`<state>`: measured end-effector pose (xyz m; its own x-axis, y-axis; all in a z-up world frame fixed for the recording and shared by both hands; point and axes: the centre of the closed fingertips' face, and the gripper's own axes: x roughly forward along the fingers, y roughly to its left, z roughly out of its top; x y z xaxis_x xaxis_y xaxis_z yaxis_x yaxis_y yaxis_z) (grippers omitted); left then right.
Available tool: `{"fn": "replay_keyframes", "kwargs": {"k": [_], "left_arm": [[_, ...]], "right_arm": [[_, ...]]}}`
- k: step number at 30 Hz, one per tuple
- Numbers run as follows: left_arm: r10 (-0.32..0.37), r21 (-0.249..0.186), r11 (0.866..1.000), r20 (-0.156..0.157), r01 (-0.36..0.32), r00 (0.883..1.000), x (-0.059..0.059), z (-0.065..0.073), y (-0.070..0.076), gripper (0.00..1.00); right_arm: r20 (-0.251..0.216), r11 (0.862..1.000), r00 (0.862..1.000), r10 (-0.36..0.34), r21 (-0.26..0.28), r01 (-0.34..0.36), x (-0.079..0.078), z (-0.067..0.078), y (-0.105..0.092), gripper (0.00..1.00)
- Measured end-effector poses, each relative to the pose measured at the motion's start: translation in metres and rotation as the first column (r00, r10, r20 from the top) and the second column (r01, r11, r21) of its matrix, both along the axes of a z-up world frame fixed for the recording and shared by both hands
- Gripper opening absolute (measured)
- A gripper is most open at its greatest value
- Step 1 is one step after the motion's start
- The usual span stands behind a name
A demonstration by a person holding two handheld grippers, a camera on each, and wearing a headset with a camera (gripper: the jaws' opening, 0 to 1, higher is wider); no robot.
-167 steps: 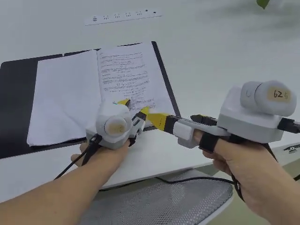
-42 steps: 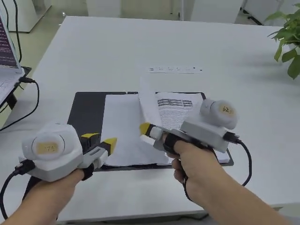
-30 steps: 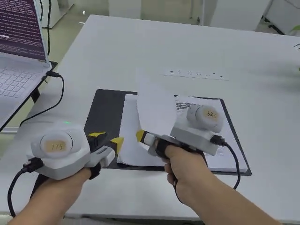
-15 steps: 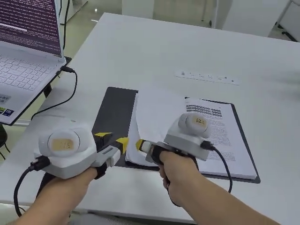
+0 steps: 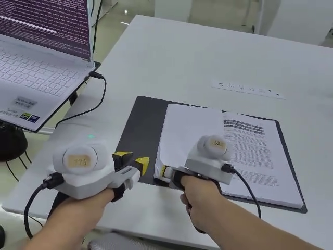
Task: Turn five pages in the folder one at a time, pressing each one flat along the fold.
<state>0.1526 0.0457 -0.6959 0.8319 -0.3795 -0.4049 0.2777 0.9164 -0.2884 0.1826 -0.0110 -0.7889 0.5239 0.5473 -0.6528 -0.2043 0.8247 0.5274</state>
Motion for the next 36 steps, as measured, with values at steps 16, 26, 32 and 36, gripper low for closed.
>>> {"fn": "replay_keyframes", "kwargs": {"k": [16, 26, 32, 36], "left_arm": [[-0.194, 0.139, 0.969, -0.075, 0.203, 0.978, 0.015, -0.029, -0.035, 0.24], [-0.274, 0.187, 0.939, -0.098, 0.288, 0.957, 0.036, -0.058, -0.075, 0.24], [-0.203, 0.252, 0.935, -0.193, 0.248, 0.960, 0.046, -0.090, -0.079, 0.21], [-0.198, 0.320, 0.923, -0.080, 0.214, 0.977, 0.054, -0.094, -0.080, 0.17]], "right_arm": [[0.034, 0.992, 0.997, 0.070, 0.103, -0.073, -0.035, 0.022, -0.013, 0.01], [0.073, 0.990, 0.991, -0.111, 0.091, 0.104, -0.021, 0.028, -0.085, 0.00], [0.067, 0.983, 0.983, -0.169, 0.089, 0.162, -0.017, 0.027, -0.116, 0.00], [0.073, 0.977, 0.977, -0.200, 0.091, 0.193, -0.013, 0.028, -0.132, 0.00]]}}
